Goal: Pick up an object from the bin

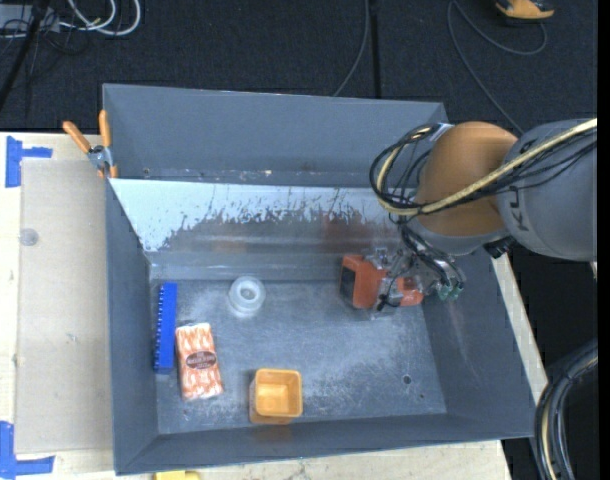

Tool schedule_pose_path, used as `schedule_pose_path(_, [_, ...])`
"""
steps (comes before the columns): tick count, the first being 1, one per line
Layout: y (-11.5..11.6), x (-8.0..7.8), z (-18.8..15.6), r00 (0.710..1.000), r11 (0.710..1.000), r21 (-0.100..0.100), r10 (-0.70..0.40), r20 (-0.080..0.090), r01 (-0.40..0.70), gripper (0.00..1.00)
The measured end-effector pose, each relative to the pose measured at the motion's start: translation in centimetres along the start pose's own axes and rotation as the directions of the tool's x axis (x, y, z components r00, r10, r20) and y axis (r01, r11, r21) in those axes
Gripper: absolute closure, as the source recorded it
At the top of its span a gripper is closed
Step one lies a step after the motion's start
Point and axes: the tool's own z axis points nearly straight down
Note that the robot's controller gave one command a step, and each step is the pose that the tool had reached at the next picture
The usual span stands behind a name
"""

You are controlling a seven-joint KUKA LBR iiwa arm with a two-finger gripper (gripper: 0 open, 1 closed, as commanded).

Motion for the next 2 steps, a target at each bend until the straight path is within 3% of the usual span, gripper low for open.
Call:
schedule_pose_path(1, [1.8, -0.5, -0.6, 0.965, 0.965, 0.015, -0.263, 0.017, 0.262, 1.00])
schedule_pose_path(2, [2.4, 0.1, -15.5, 0.980, 0.980, -0.001, -0.198, -0.002, 0.198, 1.00])
